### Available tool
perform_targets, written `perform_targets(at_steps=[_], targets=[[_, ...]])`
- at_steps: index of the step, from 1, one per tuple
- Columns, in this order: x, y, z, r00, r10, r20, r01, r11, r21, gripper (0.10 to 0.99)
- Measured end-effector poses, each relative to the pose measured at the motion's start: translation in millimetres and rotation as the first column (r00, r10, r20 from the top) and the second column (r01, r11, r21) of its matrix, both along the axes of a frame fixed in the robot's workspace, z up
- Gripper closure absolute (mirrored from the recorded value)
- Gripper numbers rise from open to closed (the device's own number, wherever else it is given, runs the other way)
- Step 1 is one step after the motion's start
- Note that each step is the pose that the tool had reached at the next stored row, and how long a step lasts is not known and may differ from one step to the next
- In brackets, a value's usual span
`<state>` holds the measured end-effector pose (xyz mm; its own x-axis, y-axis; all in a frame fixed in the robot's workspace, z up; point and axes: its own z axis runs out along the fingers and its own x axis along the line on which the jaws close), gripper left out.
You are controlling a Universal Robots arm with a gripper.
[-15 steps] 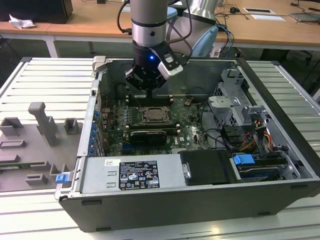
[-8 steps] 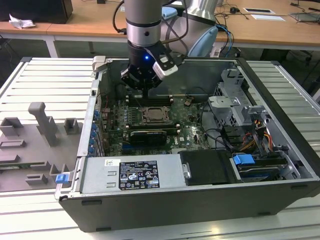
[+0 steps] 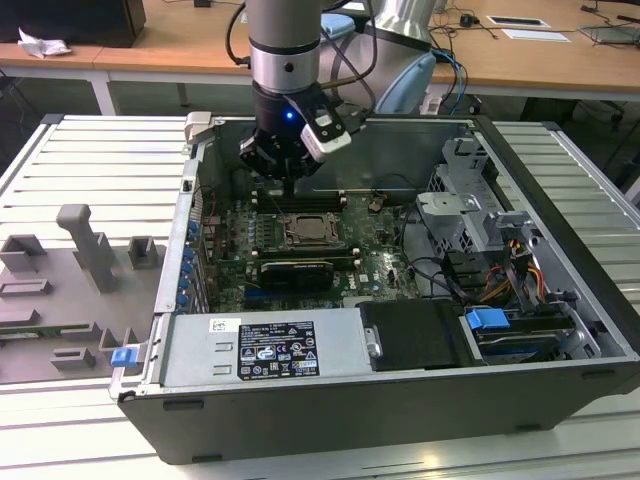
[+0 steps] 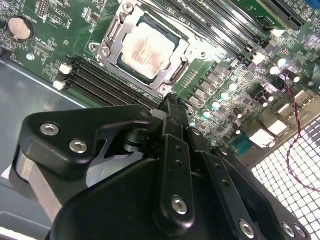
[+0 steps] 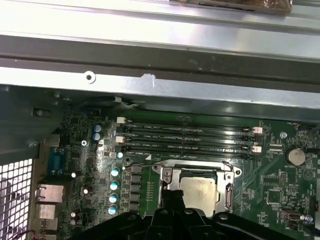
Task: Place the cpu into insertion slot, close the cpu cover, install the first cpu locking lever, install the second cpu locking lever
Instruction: 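Install the first cpu locking lever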
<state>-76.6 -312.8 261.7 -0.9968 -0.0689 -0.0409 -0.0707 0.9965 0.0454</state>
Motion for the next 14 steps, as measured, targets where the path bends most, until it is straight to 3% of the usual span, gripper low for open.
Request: perform_targets(at_steps=[5, 14], targets=[[-5.4, -0.1, 0.1, 1.0000, 0.000, -0.0003, 0.000, 1.0000, 0.000, 0.980], [-28.2, 0.0, 0.0, 1.0000, 0.000, -0.0002, 0.000, 1.0000, 0.000, 0.980]])
